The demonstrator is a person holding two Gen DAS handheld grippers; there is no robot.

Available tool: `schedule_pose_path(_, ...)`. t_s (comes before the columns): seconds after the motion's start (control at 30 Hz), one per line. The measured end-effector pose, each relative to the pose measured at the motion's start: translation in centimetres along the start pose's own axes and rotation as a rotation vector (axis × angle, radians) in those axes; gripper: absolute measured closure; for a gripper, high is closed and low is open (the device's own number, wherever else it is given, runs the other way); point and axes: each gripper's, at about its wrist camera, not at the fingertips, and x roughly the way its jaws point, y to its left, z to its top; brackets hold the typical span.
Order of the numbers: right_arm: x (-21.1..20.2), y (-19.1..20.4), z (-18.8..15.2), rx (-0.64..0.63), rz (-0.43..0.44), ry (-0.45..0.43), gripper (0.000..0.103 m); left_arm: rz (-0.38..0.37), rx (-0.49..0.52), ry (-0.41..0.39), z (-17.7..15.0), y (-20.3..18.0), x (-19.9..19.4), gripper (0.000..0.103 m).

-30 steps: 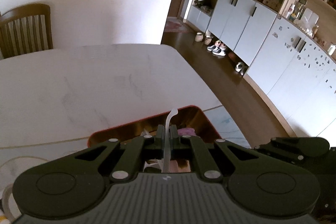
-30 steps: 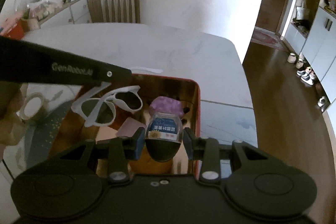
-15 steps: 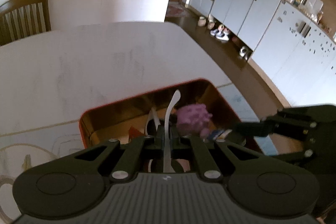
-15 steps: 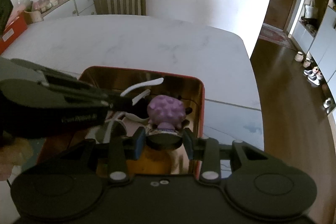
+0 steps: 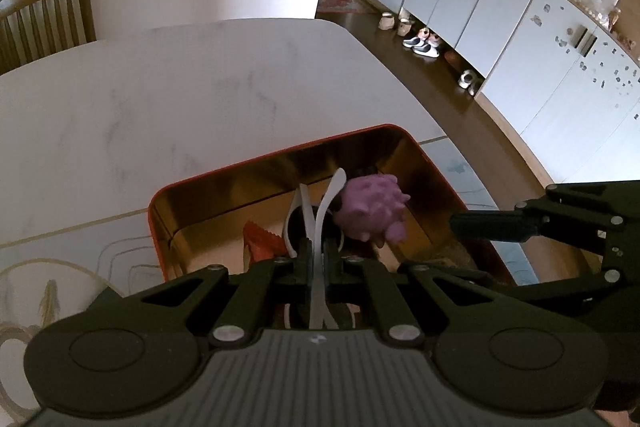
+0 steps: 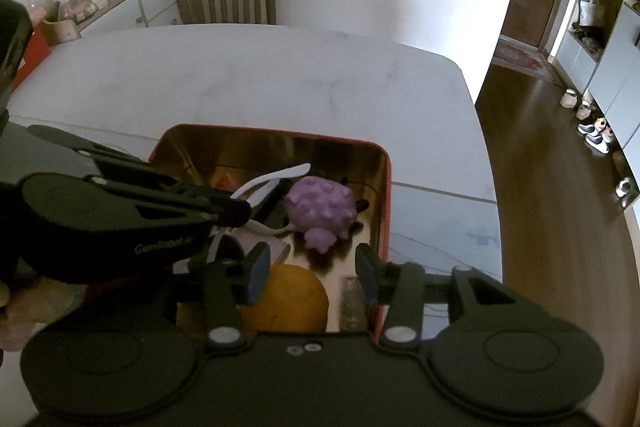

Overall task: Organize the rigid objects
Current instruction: 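Carry the white sunglasses and dark bottle into the red box and release both, then withdraw both tools from the red box toward the container and tape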

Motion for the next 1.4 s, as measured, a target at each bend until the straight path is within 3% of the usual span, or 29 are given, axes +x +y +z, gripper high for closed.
schedule_pose_path(0.47, -2.5, 1.1, -0.2, 0.007, -0.003, -0.042, 0.048, -0.028, -0.031, -0.04, -0.5, 0.5, -2.7, 0.093)
schedule_pose_path(0.57, -3.3, 1.4, -0.2, 0.017, -0.008, -0.058, 0.042, -0.035, -0.033, -0.054, -0.6, 0.6, -3.7, 0.084)
schedule_pose_path(0.7, -4.3, 2.1, -0.2, 0.025, -0.016, -0.078, 0.04, -0.025, -0.044, -0.077, -0.8, 1.0, -5.1, 0.054)
schedule_pose_path(0.97, -6.3, 4.6, 0.1, 0.029, -0.005, -0.113, 0.033, -0.026, -0.049, -0.133, -2.0, 3.2, -9.0, 0.045)
schedule_pose_path(1.07, -7.0, 6.2, 0.3, 0.03, 0.001, -0.13, 0.023, -0.014, -0.031, -0.161, -2.7, 4.2, -10.7, 0.045)
schedule_pose_path(1.13, -7.3, 7.2, 0.4, 0.036, 0.006, -0.136, 0.023, -0.003, -0.019, -0.179, -3.2, 5.0, -11.9, 0.044)
schedule_pose_path(1.4, -8.1, 11.9, 0.1, 0.06, 0.043, -0.16, 0.009, 0.038, 0.013, -0.251, -5.7, 9.0, -16.9, 0.028)
